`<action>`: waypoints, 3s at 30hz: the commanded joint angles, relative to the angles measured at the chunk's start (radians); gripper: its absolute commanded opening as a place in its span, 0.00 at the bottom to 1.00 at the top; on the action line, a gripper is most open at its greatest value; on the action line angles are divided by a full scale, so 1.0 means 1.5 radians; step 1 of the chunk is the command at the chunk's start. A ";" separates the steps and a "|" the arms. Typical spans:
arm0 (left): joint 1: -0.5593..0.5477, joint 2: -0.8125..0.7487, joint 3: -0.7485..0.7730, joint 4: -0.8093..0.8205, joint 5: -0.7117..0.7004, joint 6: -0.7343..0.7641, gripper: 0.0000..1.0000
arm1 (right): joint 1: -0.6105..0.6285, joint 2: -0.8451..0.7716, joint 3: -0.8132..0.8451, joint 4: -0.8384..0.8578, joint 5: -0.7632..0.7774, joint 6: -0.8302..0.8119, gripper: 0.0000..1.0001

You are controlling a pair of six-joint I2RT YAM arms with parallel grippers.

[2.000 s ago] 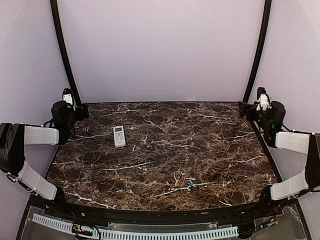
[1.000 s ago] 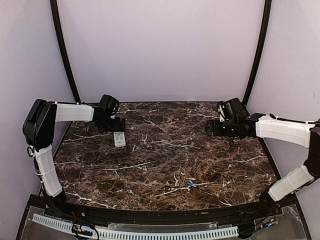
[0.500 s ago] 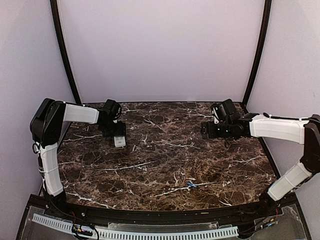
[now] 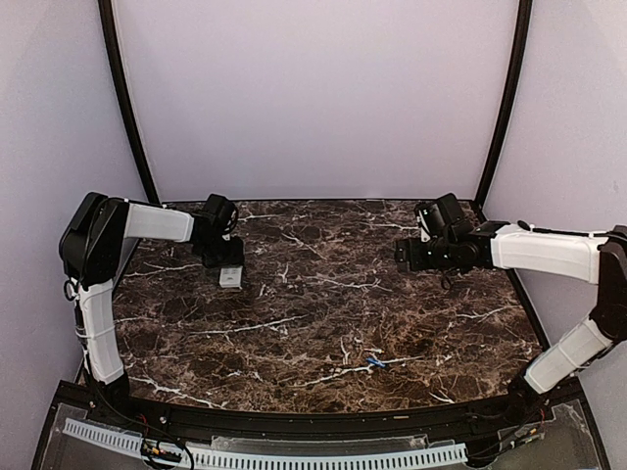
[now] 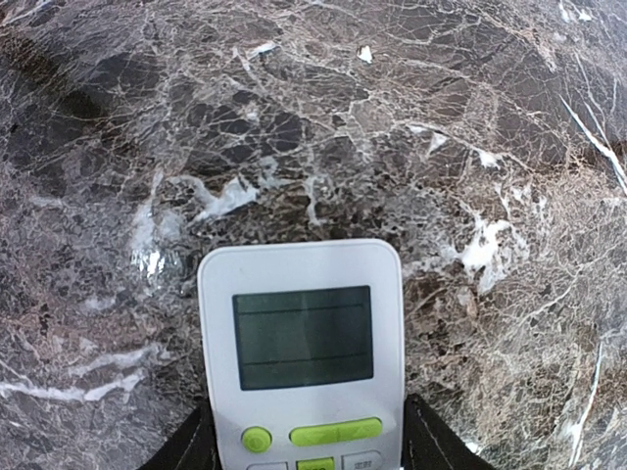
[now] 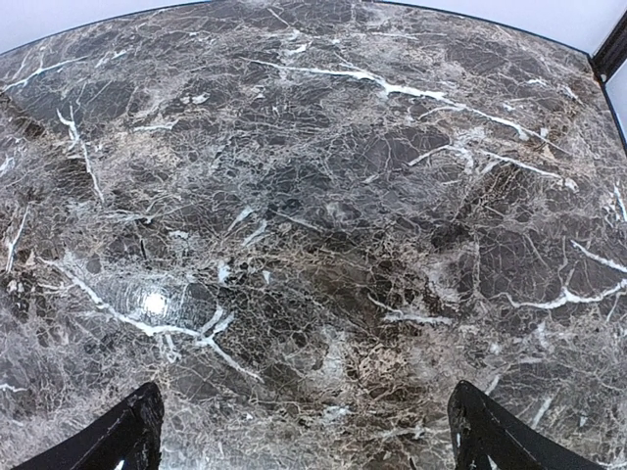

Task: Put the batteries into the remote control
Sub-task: Pick up the remote control without batteries from the center of the board, then pass from the left arm to the right, then pass from the right arm to the left

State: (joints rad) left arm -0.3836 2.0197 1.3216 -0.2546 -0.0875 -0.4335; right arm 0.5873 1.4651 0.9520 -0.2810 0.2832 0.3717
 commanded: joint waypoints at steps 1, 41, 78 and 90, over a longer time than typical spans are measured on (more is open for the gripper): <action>-0.004 -0.009 -0.005 -0.031 0.044 0.008 0.01 | 0.006 -0.033 0.023 -0.005 -0.008 -0.010 0.99; -0.358 -0.442 -0.167 0.714 0.474 0.144 0.00 | 0.206 -0.023 0.177 0.468 -0.789 -0.185 0.77; -0.359 -0.439 -0.125 0.469 0.124 0.185 0.55 | 0.352 -0.041 0.246 0.175 -0.028 -0.318 0.02; -0.359 -0.455 -0.159 0.525 0.146 0.131 0.00 | 0.353 -0.067 0.220 0.199 -0.054 -0.331 0.32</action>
State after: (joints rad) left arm -0.9344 1.3647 1.1057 0.4774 0.1066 -0.2169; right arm 1.0992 1.4254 1.2991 -0.0418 0.2665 -0.1017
